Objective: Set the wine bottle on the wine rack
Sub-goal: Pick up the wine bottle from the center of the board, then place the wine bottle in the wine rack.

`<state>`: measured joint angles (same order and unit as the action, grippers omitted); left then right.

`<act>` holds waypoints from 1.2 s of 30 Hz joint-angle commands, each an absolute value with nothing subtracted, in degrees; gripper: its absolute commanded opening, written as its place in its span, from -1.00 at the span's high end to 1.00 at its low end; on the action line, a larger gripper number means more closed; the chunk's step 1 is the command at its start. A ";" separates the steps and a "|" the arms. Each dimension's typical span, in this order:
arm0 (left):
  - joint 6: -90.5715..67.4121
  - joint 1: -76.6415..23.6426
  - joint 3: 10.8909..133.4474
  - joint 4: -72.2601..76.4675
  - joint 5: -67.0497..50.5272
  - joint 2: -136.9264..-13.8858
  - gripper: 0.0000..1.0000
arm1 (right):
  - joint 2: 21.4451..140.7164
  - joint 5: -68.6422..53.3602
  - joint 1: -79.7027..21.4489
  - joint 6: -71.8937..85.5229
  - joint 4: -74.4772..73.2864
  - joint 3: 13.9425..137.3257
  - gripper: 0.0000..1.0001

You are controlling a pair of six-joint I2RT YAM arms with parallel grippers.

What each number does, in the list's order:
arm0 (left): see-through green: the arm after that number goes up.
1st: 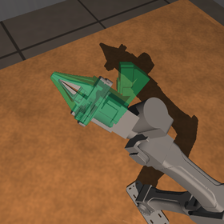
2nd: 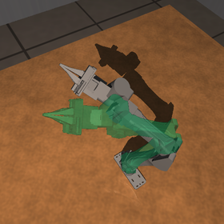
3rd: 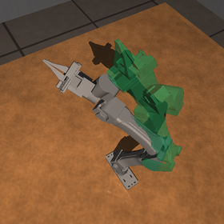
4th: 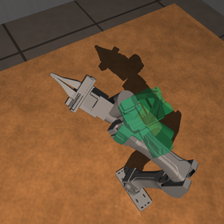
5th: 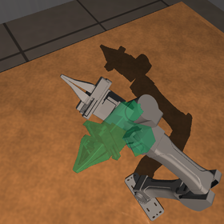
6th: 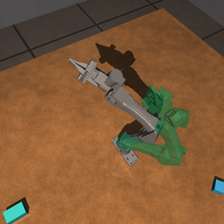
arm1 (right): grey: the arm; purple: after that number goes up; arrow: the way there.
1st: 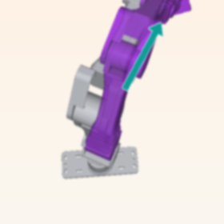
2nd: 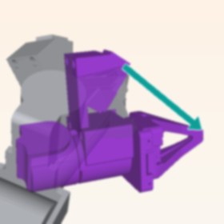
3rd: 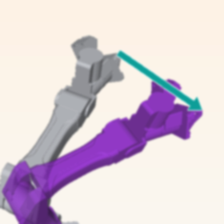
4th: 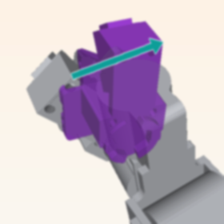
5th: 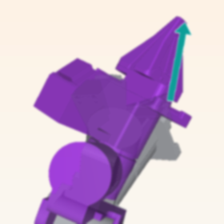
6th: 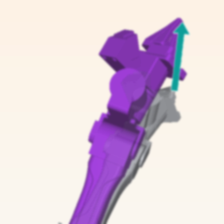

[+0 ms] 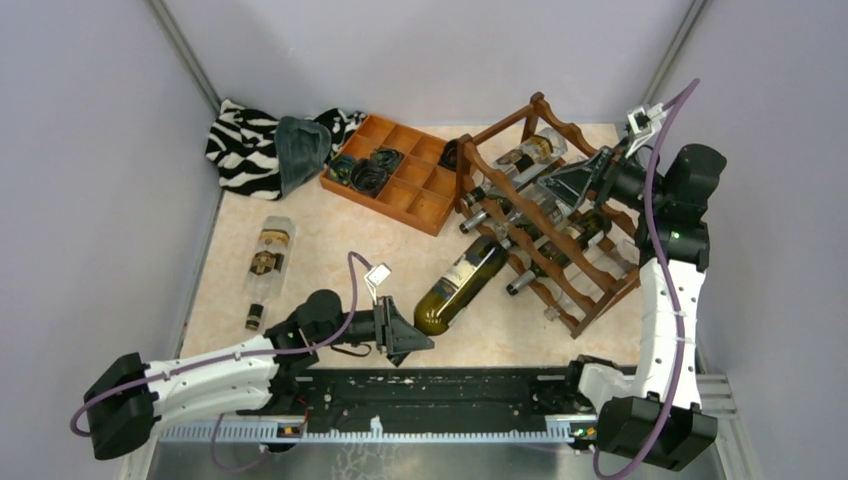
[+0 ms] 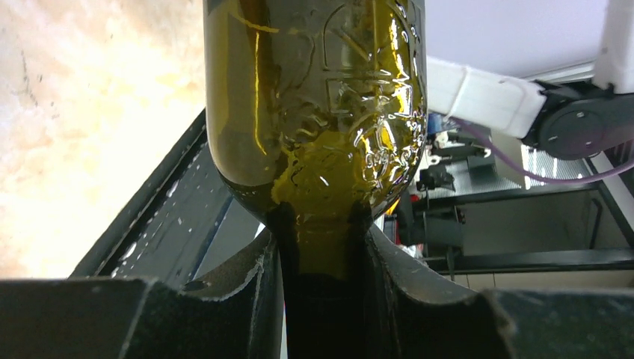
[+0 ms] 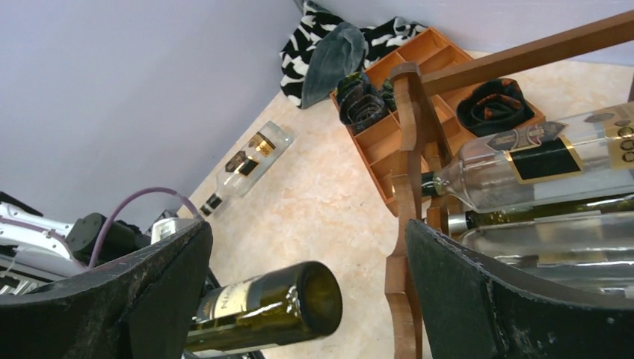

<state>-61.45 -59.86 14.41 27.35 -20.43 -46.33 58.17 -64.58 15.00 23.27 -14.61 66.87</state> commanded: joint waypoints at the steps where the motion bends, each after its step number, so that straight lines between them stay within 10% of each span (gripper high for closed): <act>1: -60.08 -57.86 18.86 37.62 -28.26 -47.82 1.00 | 58.51 -65.29 16.83 22.10 -13.45 69.86 -0.97; 36: -52.42 -55.20 32.68 43.71 -39.81 -73.12 1.00 | 57.27 -67.52 20.02 26.72 -8.11 66.42 -0.97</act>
<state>-56.51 -55.44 28.25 35.83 -38.13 -73.54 58.46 -66.35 19.33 26.30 -11.53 66.74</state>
